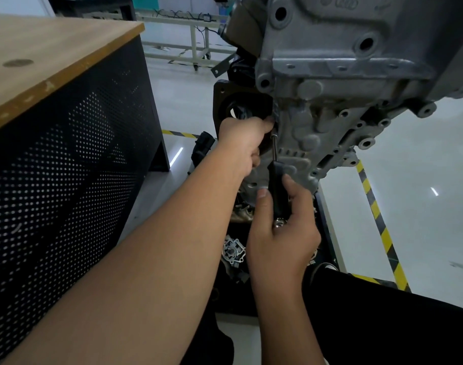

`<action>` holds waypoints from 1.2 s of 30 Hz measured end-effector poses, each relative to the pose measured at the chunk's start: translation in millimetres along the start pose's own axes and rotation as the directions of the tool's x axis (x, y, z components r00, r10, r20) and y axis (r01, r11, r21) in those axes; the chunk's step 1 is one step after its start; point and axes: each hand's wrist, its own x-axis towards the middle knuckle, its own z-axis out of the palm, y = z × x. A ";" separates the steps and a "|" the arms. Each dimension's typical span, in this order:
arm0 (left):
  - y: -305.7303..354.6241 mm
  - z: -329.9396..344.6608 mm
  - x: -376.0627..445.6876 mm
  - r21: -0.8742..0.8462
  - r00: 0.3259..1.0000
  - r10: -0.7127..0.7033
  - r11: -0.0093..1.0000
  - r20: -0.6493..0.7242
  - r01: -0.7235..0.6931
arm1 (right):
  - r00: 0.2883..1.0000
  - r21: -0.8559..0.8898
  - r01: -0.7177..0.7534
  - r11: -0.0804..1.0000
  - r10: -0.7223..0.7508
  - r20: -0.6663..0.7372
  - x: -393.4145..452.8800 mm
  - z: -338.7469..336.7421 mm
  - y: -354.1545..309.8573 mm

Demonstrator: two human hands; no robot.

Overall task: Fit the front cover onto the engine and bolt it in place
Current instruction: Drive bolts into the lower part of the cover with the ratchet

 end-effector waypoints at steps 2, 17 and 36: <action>-0.2 -0.4 1.9 -0.029 1.000 -0.004 1.000 0.010 0.005 | 1.000 0.015 0.001 1.000 -0.001 -0.018 -3.4 -1.0 0.8; -1.1 -3.6 7.5 -0.122 0.995 -0.053 0.990 0.086 0.064 | 0.999 0.021 -0.031 0.999 0.032 -0.031 -9.7 0.9 0.1; -1.5 -4.0 14.0 -0.245 0.955 -0.189 0.938 0.228 0.244 | 0.996 0.068 -0.056 0.996 0.060 -0.060 -6.6 -4.0 -2.5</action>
